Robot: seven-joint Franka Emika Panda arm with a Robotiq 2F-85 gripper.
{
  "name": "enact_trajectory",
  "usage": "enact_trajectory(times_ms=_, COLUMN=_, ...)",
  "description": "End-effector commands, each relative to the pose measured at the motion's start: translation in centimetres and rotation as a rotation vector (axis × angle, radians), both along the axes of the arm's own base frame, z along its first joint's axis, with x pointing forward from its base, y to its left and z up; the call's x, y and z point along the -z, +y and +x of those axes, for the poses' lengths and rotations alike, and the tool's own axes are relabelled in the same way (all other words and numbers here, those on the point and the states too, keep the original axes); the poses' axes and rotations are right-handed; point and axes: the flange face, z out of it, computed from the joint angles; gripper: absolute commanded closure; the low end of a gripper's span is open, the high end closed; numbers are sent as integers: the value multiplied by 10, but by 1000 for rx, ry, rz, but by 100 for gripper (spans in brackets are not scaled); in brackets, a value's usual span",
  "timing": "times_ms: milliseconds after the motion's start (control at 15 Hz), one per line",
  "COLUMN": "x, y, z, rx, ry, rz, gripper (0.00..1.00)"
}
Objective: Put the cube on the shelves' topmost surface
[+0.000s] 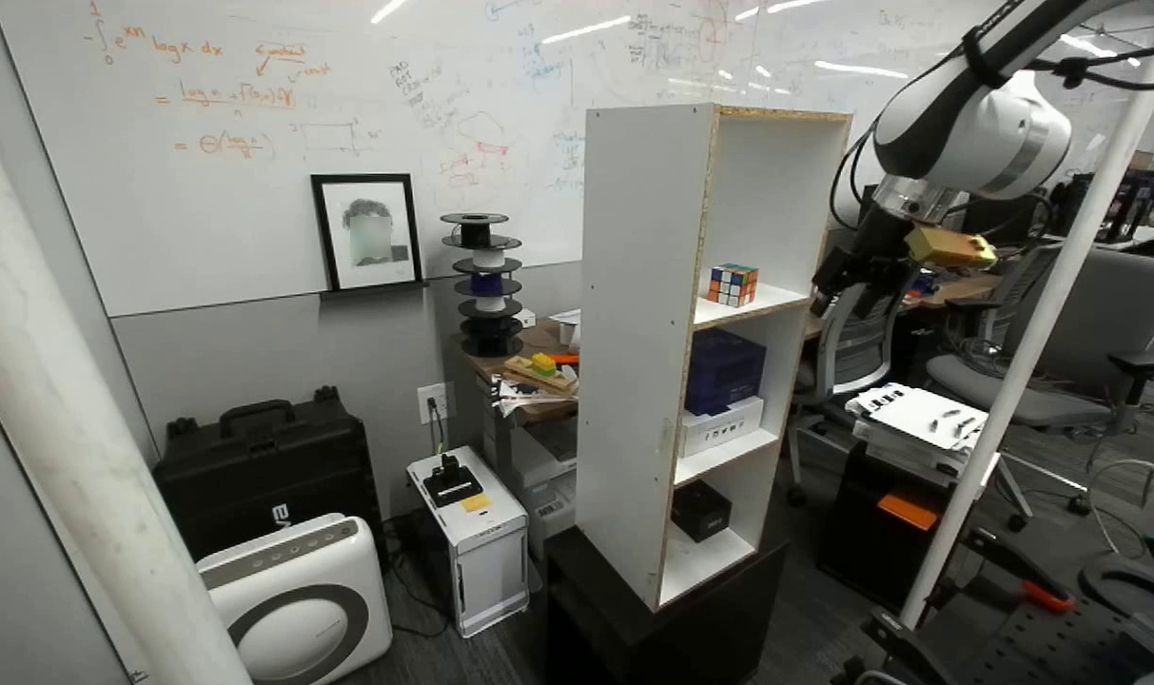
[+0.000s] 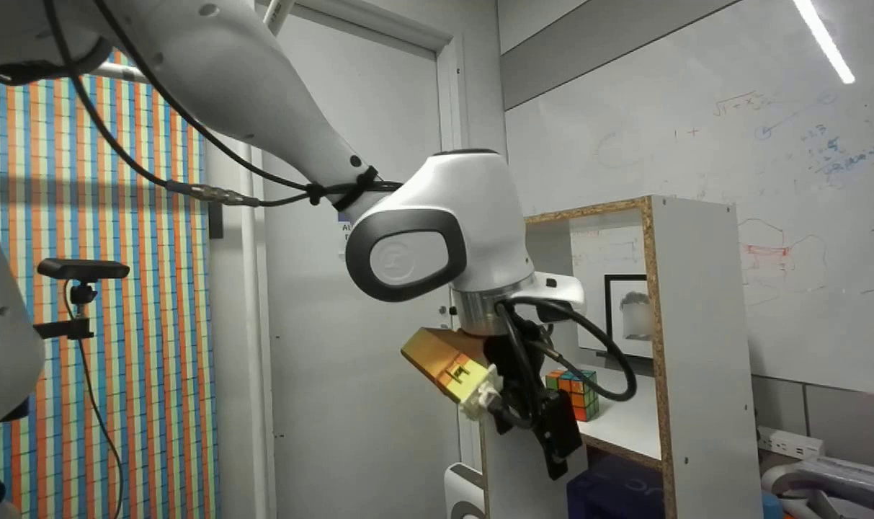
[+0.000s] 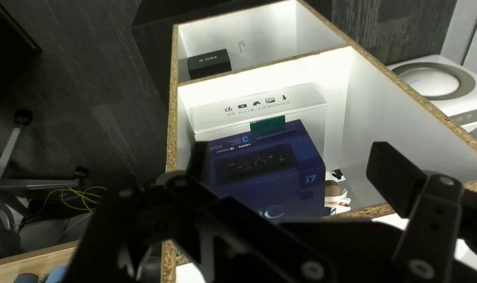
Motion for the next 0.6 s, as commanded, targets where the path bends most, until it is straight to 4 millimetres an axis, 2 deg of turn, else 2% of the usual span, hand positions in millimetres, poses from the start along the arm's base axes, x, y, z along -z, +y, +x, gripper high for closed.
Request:
enact_trajectory(times_ms=0, x=18, y=10, z=51, rx=-42, ry=-54, rz=27, gripper=0)
enact_trajectory(times_ms=200, x=13, y=22, z=85, rx=-91, ry=-76, rz=34, gripper=0)
enact_trajectory(times_ms=533, x=-7, y=27, z=124, rx=-155, ry=-139, rz=-26, gripper=0)
